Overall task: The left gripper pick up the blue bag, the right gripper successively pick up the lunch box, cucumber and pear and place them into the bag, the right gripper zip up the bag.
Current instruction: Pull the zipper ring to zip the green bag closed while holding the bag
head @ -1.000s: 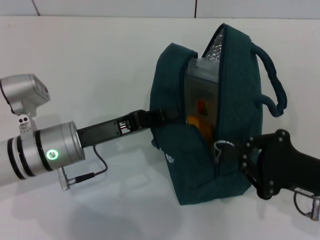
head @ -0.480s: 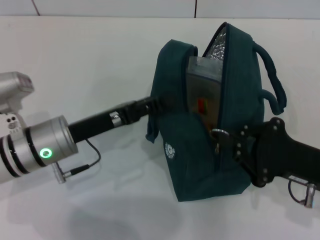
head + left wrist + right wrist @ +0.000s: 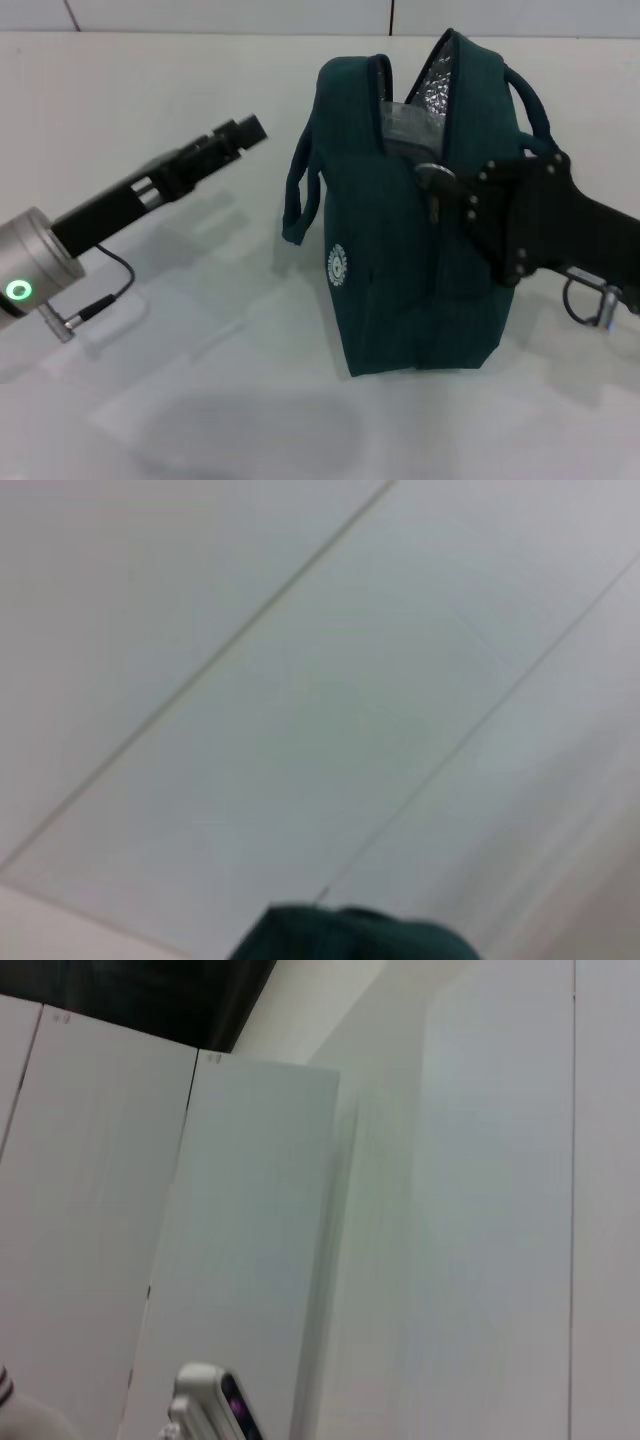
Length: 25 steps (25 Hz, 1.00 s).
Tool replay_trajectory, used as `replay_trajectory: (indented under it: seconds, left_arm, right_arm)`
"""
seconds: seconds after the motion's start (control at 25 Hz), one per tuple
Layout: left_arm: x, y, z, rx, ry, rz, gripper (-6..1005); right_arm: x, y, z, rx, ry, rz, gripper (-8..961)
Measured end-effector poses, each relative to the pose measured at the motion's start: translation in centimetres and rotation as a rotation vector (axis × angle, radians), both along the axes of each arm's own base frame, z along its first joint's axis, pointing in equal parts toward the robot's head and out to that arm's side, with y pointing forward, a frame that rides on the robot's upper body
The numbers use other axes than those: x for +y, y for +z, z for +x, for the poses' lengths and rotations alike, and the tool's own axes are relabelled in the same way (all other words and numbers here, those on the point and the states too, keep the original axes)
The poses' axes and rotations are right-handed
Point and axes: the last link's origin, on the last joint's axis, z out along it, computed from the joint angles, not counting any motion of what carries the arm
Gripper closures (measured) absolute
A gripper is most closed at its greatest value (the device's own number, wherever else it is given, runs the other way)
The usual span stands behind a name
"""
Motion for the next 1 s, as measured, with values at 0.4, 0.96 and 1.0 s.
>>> replay_trajectory:
  seconds: [0.4, 0.96, 1.0]
  left_arm:
    - [-0.3, 0.6, -0.5, 0.004, 0.011, 0.033, 111]
    - [-0.9, 1.2, -1.3, -0.011, 0.041, 0.069, 128]
    - [-1.0, 1.2, -1.3, -0.013, 0.04, 0.068, 130]
  right_arm:
    - [2.9, 0.2, -1.8, -0.02, -0.007, 0.057, 942]
    - [3.7, 0.9, -3.7, 0.009, 0.046, 0.111, 942]
    - [3.9, 1.1, -3.7, 0.015, 0.042, 0.12, 942]
